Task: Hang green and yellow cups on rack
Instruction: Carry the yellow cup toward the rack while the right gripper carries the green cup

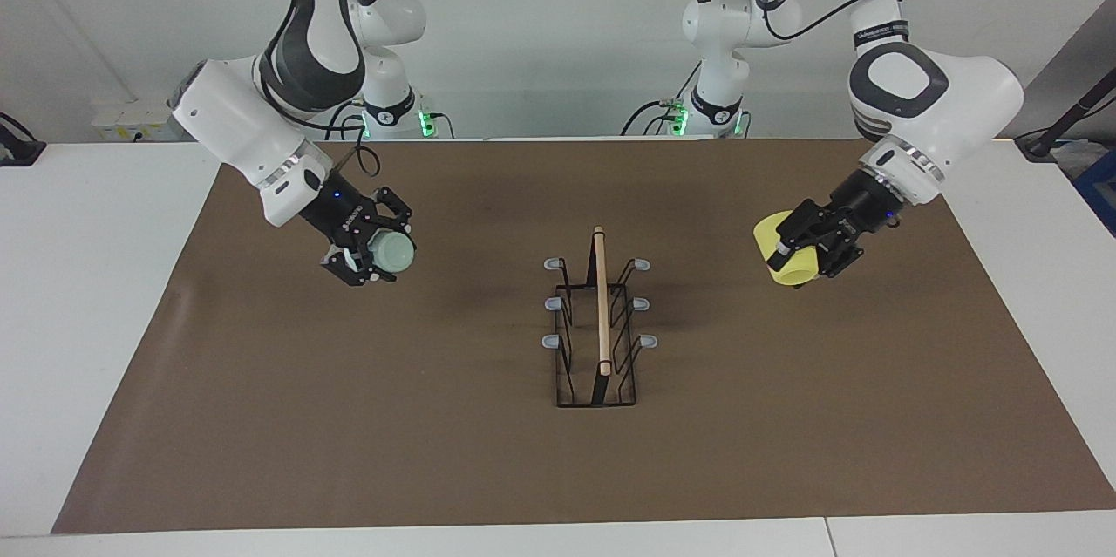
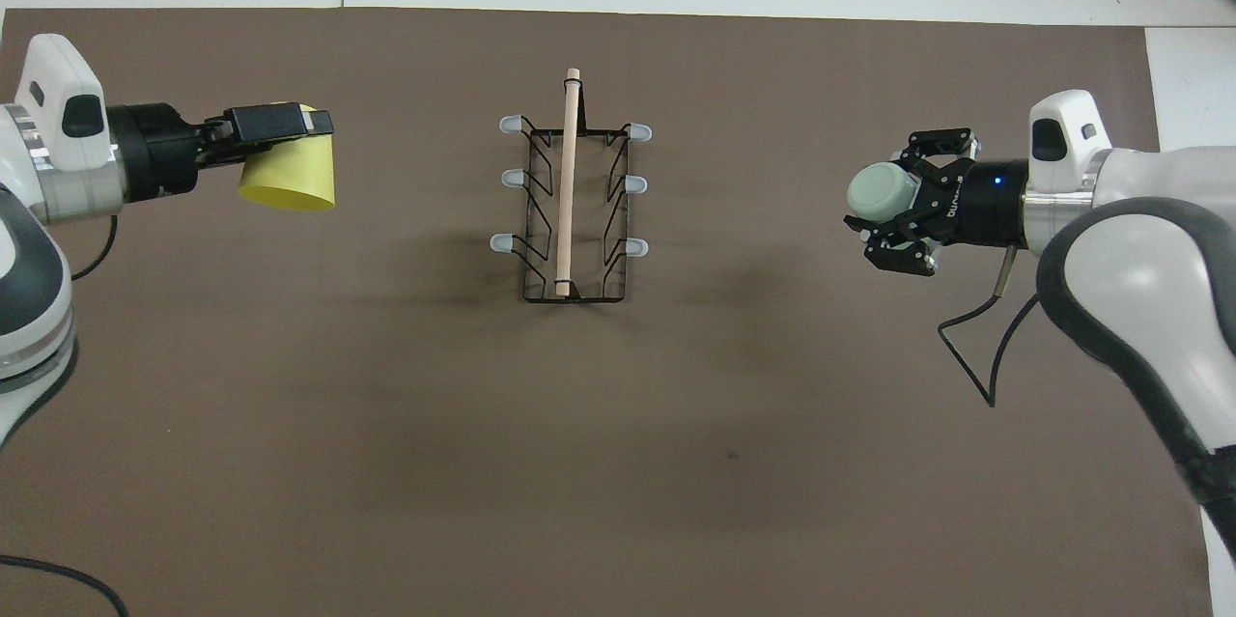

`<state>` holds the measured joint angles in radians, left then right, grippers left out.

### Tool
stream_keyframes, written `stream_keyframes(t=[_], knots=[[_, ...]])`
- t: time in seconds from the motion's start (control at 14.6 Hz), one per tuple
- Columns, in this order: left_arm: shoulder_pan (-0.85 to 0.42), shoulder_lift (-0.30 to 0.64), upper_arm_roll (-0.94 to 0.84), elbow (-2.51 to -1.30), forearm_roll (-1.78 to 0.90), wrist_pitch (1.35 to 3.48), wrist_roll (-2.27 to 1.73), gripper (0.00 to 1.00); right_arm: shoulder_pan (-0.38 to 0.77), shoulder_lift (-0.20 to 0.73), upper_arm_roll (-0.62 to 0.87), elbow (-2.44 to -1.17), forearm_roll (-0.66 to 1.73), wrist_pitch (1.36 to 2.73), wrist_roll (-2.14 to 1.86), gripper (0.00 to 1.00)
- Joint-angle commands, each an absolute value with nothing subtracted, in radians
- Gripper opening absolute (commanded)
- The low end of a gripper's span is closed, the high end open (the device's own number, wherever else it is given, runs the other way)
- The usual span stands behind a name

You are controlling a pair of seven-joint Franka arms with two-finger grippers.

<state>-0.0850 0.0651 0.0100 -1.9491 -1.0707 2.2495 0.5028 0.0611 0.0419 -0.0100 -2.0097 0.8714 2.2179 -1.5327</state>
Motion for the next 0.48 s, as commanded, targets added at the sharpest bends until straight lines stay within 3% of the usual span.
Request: stream_keyframes(t=[0.0,0.41], knots=[[-0.077,0.0,-0.05,-2.058,-1.231,2.343,0.629,0.0,0.046,-0.003,-0.002,-2.066,1.07,2.232,-1.664,0.0],[-0.077,0.0,-0.25,-2.131,-1.541,2.67,0.879,0.0,0.06,-0.07,0.0,-2.177,1.527,2.258,-1.955,0.0]])
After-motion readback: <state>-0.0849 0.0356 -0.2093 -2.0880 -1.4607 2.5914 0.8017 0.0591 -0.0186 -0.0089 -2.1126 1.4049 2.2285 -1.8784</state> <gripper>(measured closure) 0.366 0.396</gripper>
